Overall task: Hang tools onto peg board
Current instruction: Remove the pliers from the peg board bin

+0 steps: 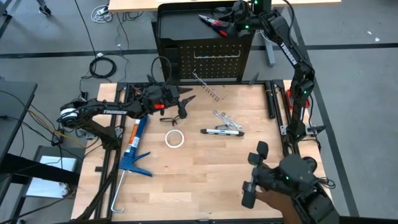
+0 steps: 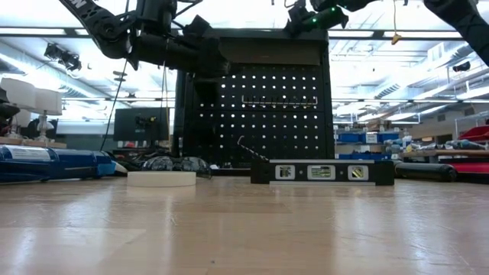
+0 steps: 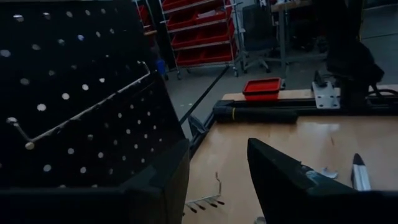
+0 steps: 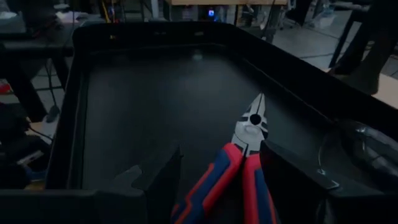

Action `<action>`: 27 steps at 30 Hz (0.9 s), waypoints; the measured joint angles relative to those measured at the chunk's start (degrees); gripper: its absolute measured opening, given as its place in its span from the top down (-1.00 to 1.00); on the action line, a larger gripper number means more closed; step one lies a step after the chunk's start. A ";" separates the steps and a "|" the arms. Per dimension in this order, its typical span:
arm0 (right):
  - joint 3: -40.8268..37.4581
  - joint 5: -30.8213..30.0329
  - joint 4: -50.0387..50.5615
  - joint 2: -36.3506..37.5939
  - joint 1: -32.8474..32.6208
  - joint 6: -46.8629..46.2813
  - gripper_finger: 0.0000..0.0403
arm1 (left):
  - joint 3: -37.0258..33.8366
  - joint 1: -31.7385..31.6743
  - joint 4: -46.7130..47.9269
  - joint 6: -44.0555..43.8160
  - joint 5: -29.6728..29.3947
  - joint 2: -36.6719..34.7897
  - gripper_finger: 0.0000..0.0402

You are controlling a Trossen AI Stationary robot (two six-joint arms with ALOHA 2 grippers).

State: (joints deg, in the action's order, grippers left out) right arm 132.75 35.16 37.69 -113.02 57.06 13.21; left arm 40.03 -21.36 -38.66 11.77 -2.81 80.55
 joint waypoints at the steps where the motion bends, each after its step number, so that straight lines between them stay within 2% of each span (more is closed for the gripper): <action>1: 0.02 -0.03 0.29 -0.01 0.20 -0.17 -0.12 | 0.00 0.03 0.05 0.02 0.02 0.01 0.18; 11: 0.07 -4.41 1.84 0.06 1.39 -3.93 -0.11 | 0.00 0.44 -0.39 1.55 0.07 0.02 0.18; 19: 0.00 -6.53 1.41 -0.03 -0.57 -7.50 -0.06 | 0.00 0.46 -0.63 1.57 0.07 0.02 0.18; 27: 0.07 -2.87 2.76 -0.11 -1.15 -9.76 -0.02 | 0.00 0.48 -0.55 1.53 0.07 0.02 0.18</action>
State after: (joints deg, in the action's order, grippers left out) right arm 132.81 32.29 40.45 -113.13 55.91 3.45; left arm 40.03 -20.88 -39.21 13.30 -2.74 80.58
